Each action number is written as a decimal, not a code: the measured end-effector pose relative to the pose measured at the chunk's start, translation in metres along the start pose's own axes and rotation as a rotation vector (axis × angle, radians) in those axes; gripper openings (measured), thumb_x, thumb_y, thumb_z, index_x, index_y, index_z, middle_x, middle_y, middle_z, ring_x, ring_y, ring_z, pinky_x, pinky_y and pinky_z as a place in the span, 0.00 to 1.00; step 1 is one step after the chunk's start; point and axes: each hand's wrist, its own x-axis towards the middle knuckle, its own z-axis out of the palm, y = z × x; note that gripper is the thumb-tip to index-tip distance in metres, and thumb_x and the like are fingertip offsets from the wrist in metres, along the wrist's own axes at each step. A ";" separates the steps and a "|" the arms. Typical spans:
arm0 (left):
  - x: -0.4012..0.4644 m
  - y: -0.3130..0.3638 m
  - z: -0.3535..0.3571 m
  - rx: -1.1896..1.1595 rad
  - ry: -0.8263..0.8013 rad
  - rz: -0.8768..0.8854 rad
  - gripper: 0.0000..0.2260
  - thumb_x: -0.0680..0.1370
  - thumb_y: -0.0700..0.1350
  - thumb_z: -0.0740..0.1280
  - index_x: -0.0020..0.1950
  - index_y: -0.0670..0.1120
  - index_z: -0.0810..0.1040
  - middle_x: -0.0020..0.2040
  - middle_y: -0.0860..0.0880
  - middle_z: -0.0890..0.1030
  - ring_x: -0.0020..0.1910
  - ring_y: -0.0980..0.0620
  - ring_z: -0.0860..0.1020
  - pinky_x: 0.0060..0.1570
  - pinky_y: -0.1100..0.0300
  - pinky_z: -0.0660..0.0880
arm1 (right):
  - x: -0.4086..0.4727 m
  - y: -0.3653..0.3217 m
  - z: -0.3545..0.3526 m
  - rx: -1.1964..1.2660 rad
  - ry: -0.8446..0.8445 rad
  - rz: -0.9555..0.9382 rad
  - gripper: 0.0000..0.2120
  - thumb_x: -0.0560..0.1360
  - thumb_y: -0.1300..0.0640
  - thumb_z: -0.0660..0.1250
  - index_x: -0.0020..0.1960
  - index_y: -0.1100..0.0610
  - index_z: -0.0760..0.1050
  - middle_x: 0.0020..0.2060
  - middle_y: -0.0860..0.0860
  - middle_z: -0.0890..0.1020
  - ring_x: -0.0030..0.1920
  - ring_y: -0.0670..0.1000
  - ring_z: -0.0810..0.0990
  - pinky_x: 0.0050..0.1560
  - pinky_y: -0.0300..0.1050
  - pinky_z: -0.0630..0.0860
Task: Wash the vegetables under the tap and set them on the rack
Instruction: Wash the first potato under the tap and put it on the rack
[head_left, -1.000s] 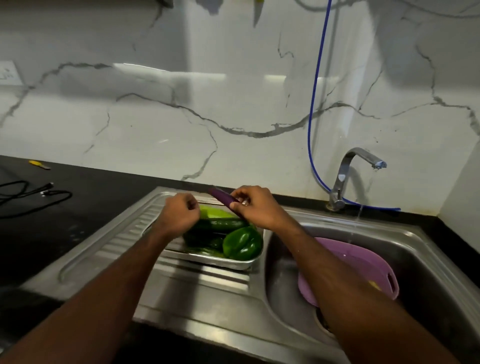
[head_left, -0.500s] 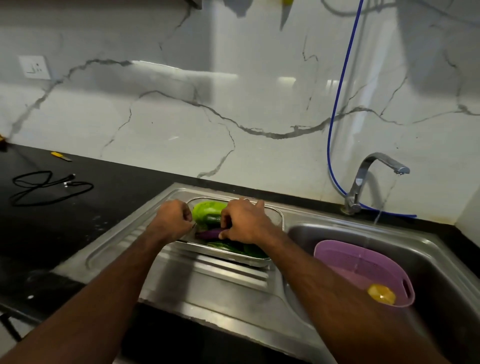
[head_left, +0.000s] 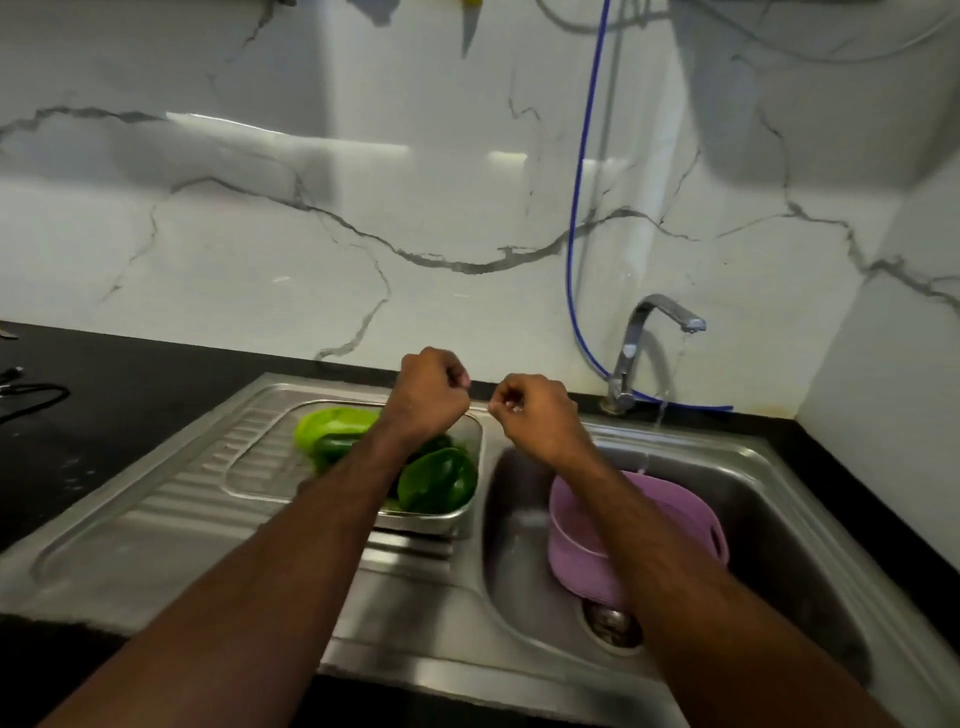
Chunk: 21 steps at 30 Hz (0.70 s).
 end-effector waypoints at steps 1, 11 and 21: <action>0.002 0.014 0.016 -0.026 -0.001 0.016 0.10 0.69 0.35 0.66 0.38 0.49 0.82 0.34 0.54 0.81 0.33 0.60 0.77 0.37 0.78 0.67 | -0.001 0.016 -0.006 0.025 0.024 0.044 0.06 0.74 0.50 0.71 0.39 0.44 0.78 0.39 0.41 0.82 0.46 0.48 0.82 0.56 0.54 0.79; -0.032 0.065 0.200 -0.243 -0.182 -0.060 0.07 0.70 0.34 0.68 0.40 0.43 0.85 0.38 0.47 0.85 0.39 0.52 0.81 0.43 0.63 0.75 | -0.058 0.195 -0.034 0.087 0.180 0.467 0.07 0.75 0.57 0.71 0.37 0.53 0.81 0.34 0.49 0.84 0.40 0.51 0.83 0.45 0.43 0.76; -0.040 0.029 0.271 -0.156 -0.289 -0.211 0.05 0.74 0.38 0.68 0.40 0.42 0.84 0.38 0.45 0.84 0.41 0.49 0.81 0.41 0.62 0.71 | -0.065 0.262 0.000 -0.298 -0.508 0.556 0.20 0.77 0.64 0.68 0.69 0.59 0.75 0.66 0.58 0.79 0.67 0.59 0.76 0.64 0.46 0.73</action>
